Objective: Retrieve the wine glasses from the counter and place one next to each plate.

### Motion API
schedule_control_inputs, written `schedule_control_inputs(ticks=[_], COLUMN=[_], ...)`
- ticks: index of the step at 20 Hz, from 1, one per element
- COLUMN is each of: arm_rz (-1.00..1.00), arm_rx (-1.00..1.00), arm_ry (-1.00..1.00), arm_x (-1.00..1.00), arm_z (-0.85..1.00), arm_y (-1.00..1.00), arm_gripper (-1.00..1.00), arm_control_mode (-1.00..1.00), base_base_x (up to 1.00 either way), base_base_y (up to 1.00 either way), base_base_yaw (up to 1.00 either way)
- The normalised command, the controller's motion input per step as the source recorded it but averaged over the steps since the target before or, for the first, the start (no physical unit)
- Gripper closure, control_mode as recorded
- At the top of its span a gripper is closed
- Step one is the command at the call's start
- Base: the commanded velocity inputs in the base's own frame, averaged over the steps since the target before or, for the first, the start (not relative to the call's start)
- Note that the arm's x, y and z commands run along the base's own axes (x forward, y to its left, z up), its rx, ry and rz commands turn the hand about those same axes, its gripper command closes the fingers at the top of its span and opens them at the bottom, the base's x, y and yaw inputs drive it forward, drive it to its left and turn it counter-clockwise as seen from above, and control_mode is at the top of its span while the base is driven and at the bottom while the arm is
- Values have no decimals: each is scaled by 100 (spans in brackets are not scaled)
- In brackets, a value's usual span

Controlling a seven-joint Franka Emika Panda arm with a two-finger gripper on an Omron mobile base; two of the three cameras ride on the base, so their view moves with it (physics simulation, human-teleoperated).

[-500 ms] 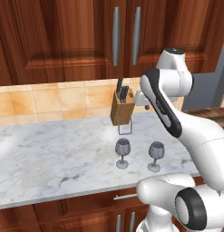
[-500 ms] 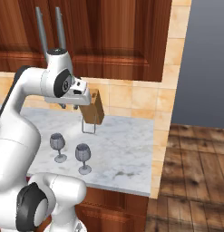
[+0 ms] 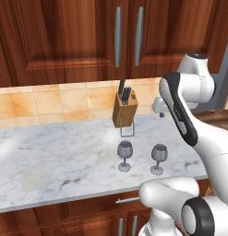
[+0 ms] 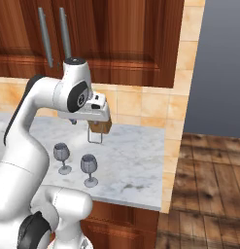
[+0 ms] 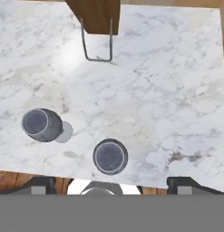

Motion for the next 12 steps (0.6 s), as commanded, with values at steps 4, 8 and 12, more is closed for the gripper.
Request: schedule_control_inputs(ticks=[4, 8, 12], arm_rz=[0, -24, -45], arm_rx=[1, 11, 15], arm_ry=[-3, -2, 0], arm_x=[-82, -89, -48], arm_z=[-1, -1, 0], arm_y=[-43, -17, -1], arm_gripper=[-100, -100, -100], arm_control_mode=[-100, -100, -100], base_base_x=[0, 0, 0], base_base_y=[0, 0, 0], base_base_yaw=[0, 0, 0])
